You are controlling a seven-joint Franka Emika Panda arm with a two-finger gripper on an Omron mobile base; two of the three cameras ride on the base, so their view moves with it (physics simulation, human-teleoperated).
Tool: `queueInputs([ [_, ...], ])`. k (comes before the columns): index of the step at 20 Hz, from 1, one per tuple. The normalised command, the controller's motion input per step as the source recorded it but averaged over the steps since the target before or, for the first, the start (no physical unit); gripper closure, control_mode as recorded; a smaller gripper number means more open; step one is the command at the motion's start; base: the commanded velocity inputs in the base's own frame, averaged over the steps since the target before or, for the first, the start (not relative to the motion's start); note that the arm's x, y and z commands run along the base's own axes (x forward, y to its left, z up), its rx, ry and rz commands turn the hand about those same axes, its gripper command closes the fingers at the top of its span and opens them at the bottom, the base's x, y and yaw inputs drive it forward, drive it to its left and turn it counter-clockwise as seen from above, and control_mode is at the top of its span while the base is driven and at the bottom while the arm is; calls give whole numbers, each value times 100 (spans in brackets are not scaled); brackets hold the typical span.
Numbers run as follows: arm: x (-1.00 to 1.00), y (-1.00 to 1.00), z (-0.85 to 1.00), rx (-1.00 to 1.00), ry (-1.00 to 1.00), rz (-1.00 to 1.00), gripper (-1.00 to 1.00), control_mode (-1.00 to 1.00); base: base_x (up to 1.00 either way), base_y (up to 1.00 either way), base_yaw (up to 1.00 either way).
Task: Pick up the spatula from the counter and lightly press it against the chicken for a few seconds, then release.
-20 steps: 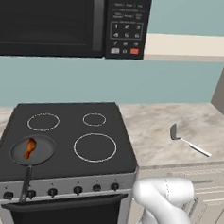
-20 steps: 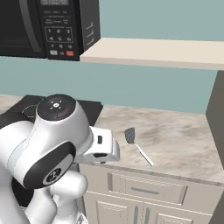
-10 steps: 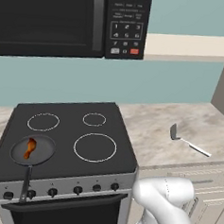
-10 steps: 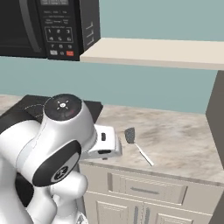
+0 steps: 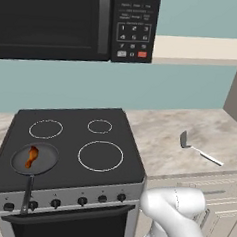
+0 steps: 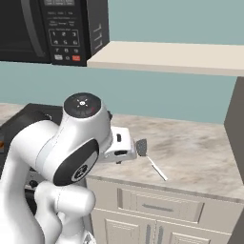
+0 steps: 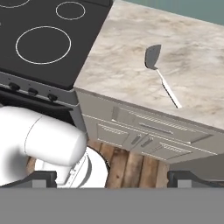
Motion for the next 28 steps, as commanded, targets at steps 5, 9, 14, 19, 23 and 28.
queueInputs([
  [5, 11, 0, 0, 0, -11, 8, -100, -100, 0, 0, 0],
  [9, 12, 0, 0, 0, -13, 10, -100, -100, 0, 0, 0],
  [14, 15, 0, 0, 0, -4, 4, -100, -100, 0, 0, 0],
  [19, 20, -1, 0, 0, 0, 3, -100, -100, 0, 0, 0],
  [23, 25, 0, 0, 0, 0, 3, -100, -100, 0, 0, 0],
  [28, 16, -4, -5, 0, 0, 1, -100, -100, 0, 0, 0],
])
